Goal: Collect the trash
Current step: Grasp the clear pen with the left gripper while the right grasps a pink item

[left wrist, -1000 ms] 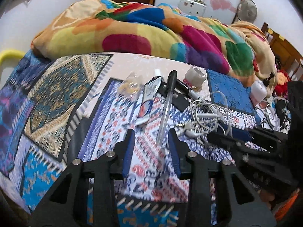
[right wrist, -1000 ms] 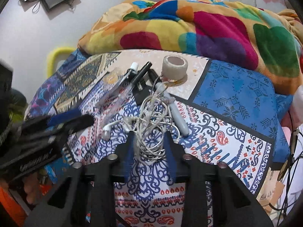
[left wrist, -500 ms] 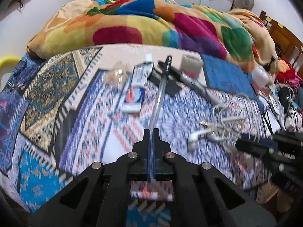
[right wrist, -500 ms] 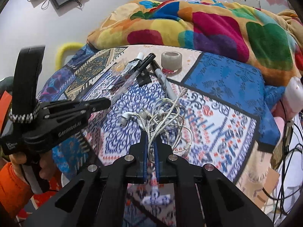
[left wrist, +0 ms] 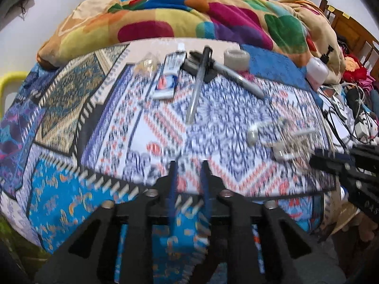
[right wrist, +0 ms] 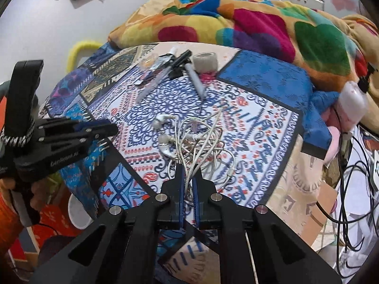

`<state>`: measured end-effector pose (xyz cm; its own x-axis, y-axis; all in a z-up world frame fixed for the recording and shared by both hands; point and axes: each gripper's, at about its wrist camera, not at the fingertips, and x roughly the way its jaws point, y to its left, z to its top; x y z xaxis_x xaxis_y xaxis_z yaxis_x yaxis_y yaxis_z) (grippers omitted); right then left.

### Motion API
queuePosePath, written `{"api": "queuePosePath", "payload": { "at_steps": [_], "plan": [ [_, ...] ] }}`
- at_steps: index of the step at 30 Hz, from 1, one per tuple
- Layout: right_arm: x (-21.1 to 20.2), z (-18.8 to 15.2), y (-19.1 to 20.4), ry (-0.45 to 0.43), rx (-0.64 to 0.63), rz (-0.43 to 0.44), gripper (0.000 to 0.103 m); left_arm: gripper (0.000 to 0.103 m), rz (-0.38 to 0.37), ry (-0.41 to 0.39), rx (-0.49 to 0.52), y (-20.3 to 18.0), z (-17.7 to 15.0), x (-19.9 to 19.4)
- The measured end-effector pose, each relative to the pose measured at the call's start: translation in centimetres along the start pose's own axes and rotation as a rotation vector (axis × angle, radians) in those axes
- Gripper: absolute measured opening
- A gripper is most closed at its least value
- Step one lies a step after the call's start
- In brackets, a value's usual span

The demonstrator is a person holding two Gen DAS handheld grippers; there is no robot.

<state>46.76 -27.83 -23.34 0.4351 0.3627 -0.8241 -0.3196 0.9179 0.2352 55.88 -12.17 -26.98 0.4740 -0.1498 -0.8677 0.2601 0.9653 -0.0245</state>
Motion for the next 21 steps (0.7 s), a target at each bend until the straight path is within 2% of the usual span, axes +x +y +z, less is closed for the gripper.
{"api": "queuePosePath", "payload": {
  "at_steps": [2,3,4,8,14,15,16,17,21],
  "plan": [
    [0.1,0.2,-0.6,0.019,0.022,-0.004,0.028,0.033,0.009,-0.017,0.005,0.0,1.1,0.4],
    [-0.1,0.5,-1.1,0.004,0.038,-0.001,0.041,0.033,0.014,-0.028,0.008,0.0,1.9,0.7],
    [-0.4,0.6,-1.4,-0.019,0.050,-0.005,0.048,0.033,0.018,-0.033,0.008,0.1,2.4,0.9],
    [-1.3,1.7,-2.4,-0.061,0.061,-0.039,0.049,0.034,0.003,-0.056,-0.003,0.5,4.4,1.9],
    [-0.5,2.2,-1.8,-0.056,0.042,-0.011,0.049,0.033,-0.002,-0.040,0.013,0.2,5.7,4.2],
    [-0.3,2.0,-1.6,-0.055,0.035,-0.018,0.049,0.028,0.010,-0.058,0.026,0.0,5.6,4.1],
    [-0.4,1.9,-1.6,-0.056,0.035,-0.023,0.049,0.011,0.008,-0.060,0.040,-0.3,5.5,4.0],
    [-0.2,2.1,-1.7,-0.064,0.043,-0.025,0.049,0.007,0.008,-0.063,0.053,-0.5,5.4,3.9],
    [-0.7,3.6,-2.8,-0.089,0.078,0.002,0.049,0.007,0.025,-0.072,0.059,-0.7,4.1,3.2]
  ]
}}
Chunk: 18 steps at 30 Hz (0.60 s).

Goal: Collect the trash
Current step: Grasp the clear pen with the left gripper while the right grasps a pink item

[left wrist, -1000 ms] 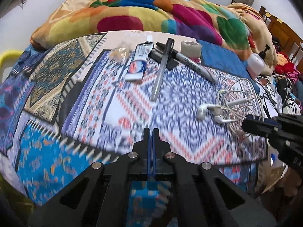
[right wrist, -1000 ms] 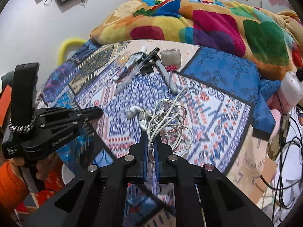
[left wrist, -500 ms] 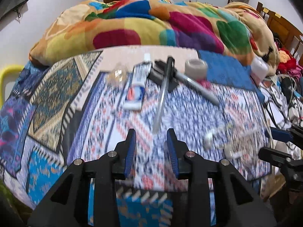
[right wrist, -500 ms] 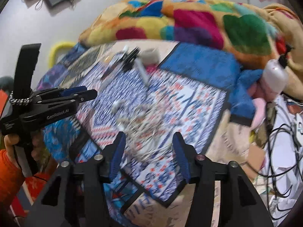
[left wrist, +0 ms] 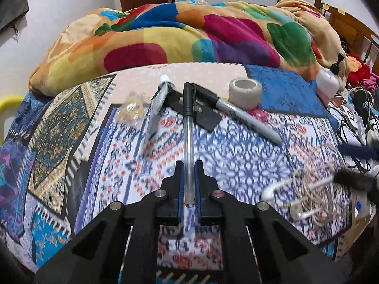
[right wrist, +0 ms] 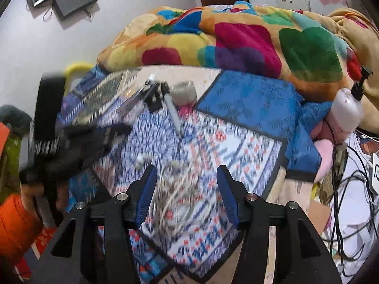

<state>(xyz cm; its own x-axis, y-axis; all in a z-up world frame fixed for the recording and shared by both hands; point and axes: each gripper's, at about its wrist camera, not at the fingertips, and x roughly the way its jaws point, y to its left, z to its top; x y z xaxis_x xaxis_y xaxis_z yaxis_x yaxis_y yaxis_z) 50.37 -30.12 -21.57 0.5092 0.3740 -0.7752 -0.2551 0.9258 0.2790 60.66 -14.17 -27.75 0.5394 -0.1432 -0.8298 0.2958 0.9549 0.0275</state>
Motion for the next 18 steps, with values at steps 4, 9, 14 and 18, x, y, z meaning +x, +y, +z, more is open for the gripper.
{"api": "queuePosePath", "payload": {
  "at_steps": [4,9,14,18],
  "plan": [
    [1.4,2.6,-0.1,0.016,-0.005,0.014,0.049,0.007,-0.008,0.017,-0.030,0.5,-1.6,-1.1],
    [5.0,5.8,0.9,0.062,-0.087,-0.079,0.038,0.007,0.003,0.041,-0.042,0.9,-3.6,-2.5],
    [8.0,7.0,1.3,0.130,-0.136,-0.093,0.032,0.013,0.009,0.064,-0.021,0.7,-4.6,-3.2],
    [8.5,6.7,2.4,0.127,-0.195,-0.107,0.032,0.049,0.046,0.052,-0.004,0.8,-4.1,-2.8]
  ]
}}
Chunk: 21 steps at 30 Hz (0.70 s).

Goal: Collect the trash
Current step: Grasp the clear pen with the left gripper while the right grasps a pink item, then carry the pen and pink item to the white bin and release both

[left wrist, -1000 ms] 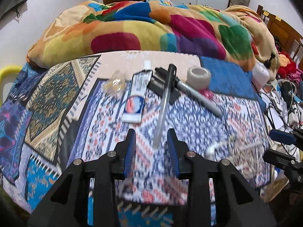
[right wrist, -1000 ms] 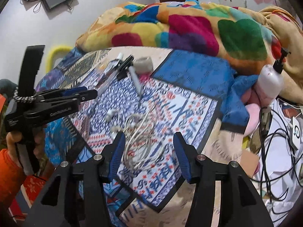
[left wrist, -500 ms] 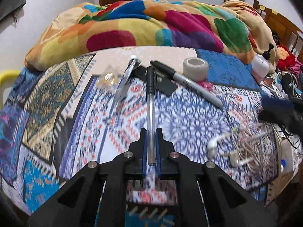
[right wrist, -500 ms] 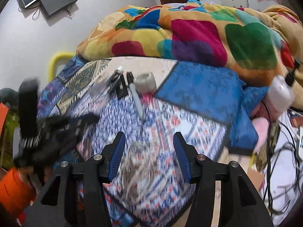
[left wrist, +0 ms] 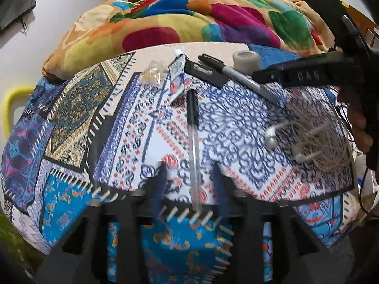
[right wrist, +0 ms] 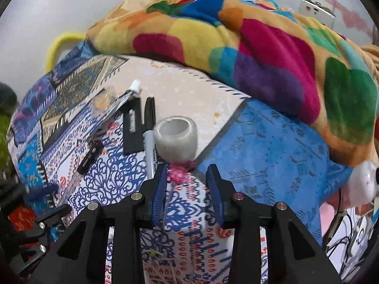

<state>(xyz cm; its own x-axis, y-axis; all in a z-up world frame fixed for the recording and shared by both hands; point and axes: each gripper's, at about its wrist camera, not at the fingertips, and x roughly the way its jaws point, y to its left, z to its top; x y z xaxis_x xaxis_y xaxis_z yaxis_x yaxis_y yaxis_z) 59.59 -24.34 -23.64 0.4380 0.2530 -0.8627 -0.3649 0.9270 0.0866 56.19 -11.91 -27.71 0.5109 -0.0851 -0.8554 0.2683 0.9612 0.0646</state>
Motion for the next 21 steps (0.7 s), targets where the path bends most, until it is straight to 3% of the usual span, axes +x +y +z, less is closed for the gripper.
{"api": "queuePosePath", "payload": {
  "at_steps": [4,7,9,10,11,21],
  "plan": [
    [0.2,-0.3,1.2,-0.025,-0.071,-0.033,0.023,0.049,-0.062,-0.016,-0.051,0.6,1.0,0.9],
    [0.2,-0.2,1.0,-0.025,-0.046,-0.027,0.018,0.046,-0.056,-0.039,-0.070,0.5,1.7,1.4],
    [-0.4,0.0,0.5,-0.039,-0.014,-0.003,0.013,0.031,-0.059,-0.055,-0.061,0.0,1.9,1.5],
    [-0.7,0.1,0.3,-0.041,0.002,0.009,0.007,0.014,-0.060,-0.058,-0.052,-0.3,2.0,1.5],
    [-1.2,0.2,0.1,-0.049,0.019,0.017,0.008,0.008,-0.053,-0.056,-0.040,-0.7,2.0,1.5],
    [-5.8,0.9,0.3,-0.141,0.022,0.008,0.008,0.008,-0.054,-0.082,-0.045,-1.0,1.7,-1.6]
  ]
}}
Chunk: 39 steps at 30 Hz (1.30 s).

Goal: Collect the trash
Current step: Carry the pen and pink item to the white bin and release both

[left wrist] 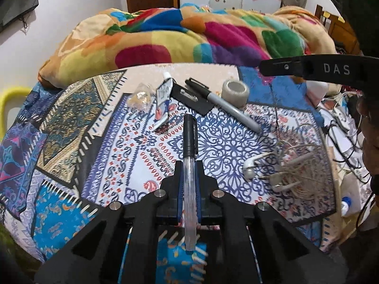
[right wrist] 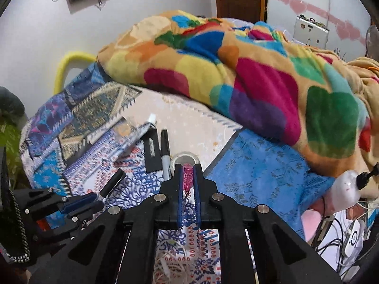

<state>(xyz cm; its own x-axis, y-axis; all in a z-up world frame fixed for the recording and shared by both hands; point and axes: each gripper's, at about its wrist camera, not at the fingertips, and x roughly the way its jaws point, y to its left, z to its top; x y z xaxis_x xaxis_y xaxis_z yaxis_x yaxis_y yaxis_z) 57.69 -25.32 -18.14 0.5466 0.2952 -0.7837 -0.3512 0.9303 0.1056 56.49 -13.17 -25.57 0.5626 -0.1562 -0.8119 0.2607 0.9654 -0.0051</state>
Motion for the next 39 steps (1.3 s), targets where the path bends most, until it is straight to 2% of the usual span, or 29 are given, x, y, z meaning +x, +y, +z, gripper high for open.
{"api": "queuePosePath", "payload": {
  "at_steps": [6,13,22,29,39],
  "plan": [
    [-2.8,0.9,0.1,-0.051,0.020,-0.010,0.008,0.008,0.009,-0.037,-0.031,1.1,0.0,-3.4],
    [-7.3,2.4,2.1,-0.140,-0.008,-0.021,0.008,0.008,0.039,-0.092,-0.040,1.8,0.2,-7.9],
    [-11.5,2.8,6.7,-0.182,-0.074,0.007,0.008,0.008,0.065,-0.162,-0.081,3.5,-1.1,-14.6],
    [-13.1,1.1,11.7,-0.181,-0.117,0.068,0.008,0.008,0.112,-0.186,-0.145,6.2,-4.8,-19.4],
    [-13.3,-1.7,20.4,-0.136,-0.200,0.166,0.008,0.008,0.184,-0.175,-0.278,12.0,-12.5,-24.3]
  ]
}}
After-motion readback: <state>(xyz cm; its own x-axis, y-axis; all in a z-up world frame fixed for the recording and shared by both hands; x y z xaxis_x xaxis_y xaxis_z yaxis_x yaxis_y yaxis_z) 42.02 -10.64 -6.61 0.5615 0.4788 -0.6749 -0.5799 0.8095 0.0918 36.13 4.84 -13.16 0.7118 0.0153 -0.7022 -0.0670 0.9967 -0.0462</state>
